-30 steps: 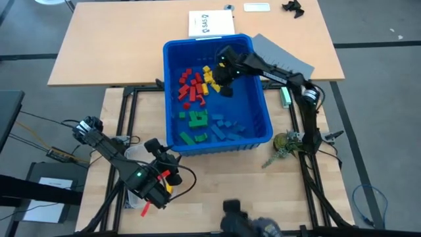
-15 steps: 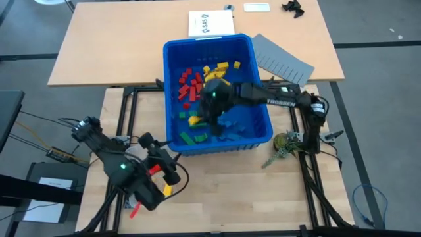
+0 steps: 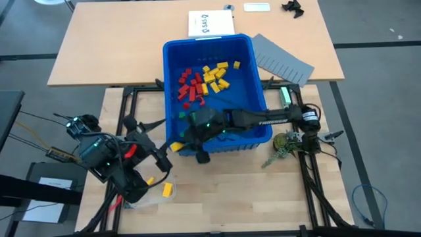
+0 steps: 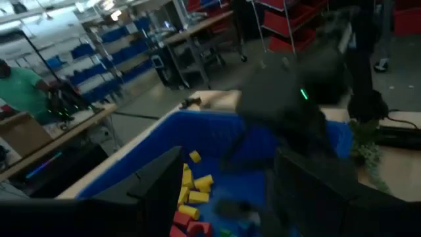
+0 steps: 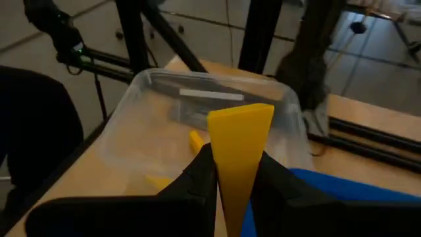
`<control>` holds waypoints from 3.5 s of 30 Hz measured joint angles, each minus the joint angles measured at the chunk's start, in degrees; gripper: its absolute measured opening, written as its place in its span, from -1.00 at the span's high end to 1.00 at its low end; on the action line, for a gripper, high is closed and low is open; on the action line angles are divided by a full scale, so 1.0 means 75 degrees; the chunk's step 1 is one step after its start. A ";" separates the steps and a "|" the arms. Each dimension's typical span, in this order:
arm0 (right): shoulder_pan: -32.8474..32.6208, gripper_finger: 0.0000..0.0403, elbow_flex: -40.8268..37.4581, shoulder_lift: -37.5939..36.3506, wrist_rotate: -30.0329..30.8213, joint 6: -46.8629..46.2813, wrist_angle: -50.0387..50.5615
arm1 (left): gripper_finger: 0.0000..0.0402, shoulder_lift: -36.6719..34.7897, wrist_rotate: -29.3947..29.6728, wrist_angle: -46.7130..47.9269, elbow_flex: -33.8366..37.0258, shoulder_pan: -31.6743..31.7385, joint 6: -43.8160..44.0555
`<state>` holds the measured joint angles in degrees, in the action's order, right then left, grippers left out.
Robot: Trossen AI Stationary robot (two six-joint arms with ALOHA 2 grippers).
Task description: Sort Items/Unsort Items
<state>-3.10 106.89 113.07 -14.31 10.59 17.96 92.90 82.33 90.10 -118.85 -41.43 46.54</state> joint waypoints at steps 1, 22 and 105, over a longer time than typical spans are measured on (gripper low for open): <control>-0.0057 0.71 -0.0003 0.0122 -0.0004 -0.0086 -0.0283 | -0.24 0.0001 0.0081 -0.0008 0.0001 0.0011 0.0000; -0.0575 0.43 0.0029 0.2499 0.0568 -0.1439 -0.4569 | -0.24 0.0015 -0.0096 -0.0096 0.0015 0.0128 0.0152; 0.6567 -0.16 -0.0054 0.2051 0.2225 0.0858 0.2865 | -0.24 -0.0020 -0.2865 -0.1882 0.5071 0.2576 0.1047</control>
<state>46.15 106.48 128.45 2.37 17.03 39.44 92.75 60.84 75.99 -80.82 -22.11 54.40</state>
